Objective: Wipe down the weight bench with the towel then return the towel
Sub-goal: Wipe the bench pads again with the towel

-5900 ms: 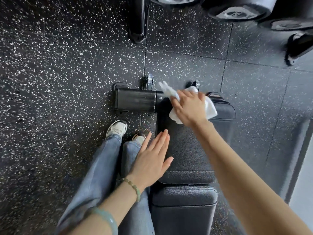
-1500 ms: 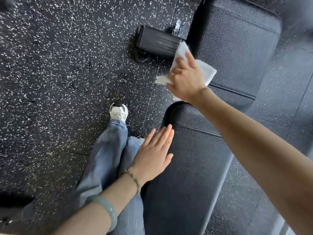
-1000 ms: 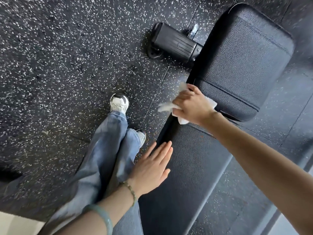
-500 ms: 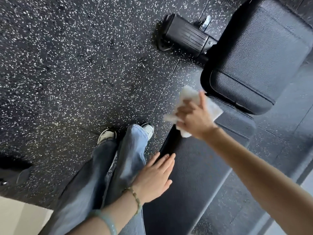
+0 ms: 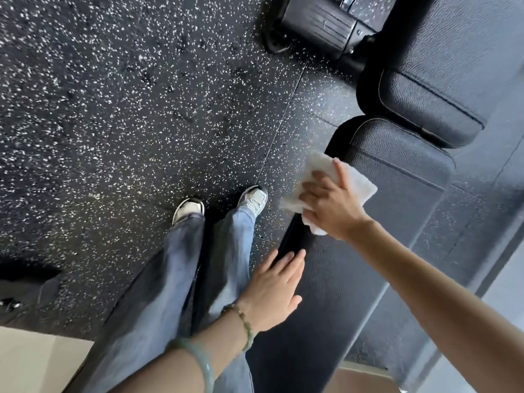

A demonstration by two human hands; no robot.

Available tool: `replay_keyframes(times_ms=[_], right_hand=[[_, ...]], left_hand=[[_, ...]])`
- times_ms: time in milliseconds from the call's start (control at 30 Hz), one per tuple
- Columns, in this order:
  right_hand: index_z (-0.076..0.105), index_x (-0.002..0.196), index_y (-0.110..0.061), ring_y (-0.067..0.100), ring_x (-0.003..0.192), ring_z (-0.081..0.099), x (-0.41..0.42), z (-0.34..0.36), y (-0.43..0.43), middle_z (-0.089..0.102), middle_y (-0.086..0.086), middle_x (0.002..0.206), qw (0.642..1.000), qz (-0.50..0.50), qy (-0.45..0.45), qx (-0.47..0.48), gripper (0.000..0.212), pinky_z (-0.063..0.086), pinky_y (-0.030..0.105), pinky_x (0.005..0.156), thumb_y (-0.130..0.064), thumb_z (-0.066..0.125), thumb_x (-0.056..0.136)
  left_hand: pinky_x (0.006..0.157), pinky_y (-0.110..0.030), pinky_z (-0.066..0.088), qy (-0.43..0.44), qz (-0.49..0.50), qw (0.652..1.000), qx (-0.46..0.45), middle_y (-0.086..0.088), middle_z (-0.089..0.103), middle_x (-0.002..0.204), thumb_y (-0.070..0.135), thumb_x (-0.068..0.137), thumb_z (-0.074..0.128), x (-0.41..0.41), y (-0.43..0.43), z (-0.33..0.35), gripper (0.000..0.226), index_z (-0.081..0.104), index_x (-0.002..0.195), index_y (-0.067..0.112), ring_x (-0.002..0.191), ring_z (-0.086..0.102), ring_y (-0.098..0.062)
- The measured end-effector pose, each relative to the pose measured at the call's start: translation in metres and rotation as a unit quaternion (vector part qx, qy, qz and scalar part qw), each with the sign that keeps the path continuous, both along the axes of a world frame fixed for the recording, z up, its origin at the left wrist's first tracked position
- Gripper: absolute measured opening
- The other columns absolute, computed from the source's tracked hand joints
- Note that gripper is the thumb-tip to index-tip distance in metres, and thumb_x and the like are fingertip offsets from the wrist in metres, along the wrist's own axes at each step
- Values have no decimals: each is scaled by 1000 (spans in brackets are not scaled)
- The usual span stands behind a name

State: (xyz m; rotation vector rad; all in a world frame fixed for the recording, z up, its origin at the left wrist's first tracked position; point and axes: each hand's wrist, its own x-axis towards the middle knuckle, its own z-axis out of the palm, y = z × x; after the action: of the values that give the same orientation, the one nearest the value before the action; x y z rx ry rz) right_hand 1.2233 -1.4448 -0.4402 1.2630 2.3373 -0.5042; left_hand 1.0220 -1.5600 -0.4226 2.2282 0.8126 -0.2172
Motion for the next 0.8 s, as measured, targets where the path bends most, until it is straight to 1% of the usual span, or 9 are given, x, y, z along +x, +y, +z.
replay_keyframes(times_ms=[100,200,267,333,433,533,633,733,800], right_hand=[[73,103,-18,32,128,42,18,-4,45,66,0,116,995,-58,-75,40,49,-5,64,111,-44,35,86],[68,114,-15,31,137,30,14,-5,61,63,2,123,983,-143,-110,15,53,-16,59,108,-45,32,91],[72,105,-10,34,132,37,1,-3,41,69,3,110,987,-140,-74,3,61,-14,56,109,-47,27,85],[75,93,-9,36,121,47,-17,-3,1,71,2,94,993,-108,-35,8,58,-10,54,112,-44,31,81],[76,88,-16,33,116,52,-45,4,-56,71,-3,90,995,-75,-15,-57,49,-9,51,114,-41,36,78],[76,90,-18,31,113,55,-51,7,-79,71,-1,94,996,-15,-11,-85,41,-6,51,115,-41,44,78],[75,96,-16,33,120,52,-33,7,-40,70,1,100,999,8,-41,-24,27,-2,58,111,-34,69,77],[69,111,-13,27,136,31,-4,-1,23,65,1,114,989,-45,-135,27,35,-16,57,108,-35,51,91],[69,110,-12,25,136,31,1,-7,41,66,0,114,982,-112,-147,34,44,-19,54,108,-41,40,93]], left_hand=[[105,-42,42,-10,-9,1000,8,-6,43,148,44,84,28,-7,-11,-2,67,54,135,8,129,49,-18],[107,-42,39,-5,-15,1000,21,-5,44,147,45,86,31,-10,-17,-2,65,54,134,8,130,47,-17],[108,-41,38,-3,-32,999,28,-5,46,146,50,84,48,-15,-24,-1,64,56,132,9,129,48,-15],[107,-39,40,-5,-48,998,26,-4,50,142,53,77,62,-20,-29,1,67,61,128,10,126,51,-14],[105,-38,41,6,-47,999,21,-3,52,140,53,73,65,-29,-39,4,68,63,126,10,123,54,-14],[107,-40,37,23,-39,999,14,-3,52,141,53,75,61,-36,-49,4,69,61,128,9,122,54,-15],[110,-43,34,20,-36,999,13,-6,46,145,50,83,51,-38,-59,4,67,55,133,6,126,51,-17],[111,-43,34,27,-27,999,9,-8,39,150,46,88,33,-39,-64,4,67,47,138,5,131,46,-17],[111,-43,32,31,-20,999,8,-8,35,153,46,89,36,-40,-70,2,67,43,142,4,133,43,-18]])
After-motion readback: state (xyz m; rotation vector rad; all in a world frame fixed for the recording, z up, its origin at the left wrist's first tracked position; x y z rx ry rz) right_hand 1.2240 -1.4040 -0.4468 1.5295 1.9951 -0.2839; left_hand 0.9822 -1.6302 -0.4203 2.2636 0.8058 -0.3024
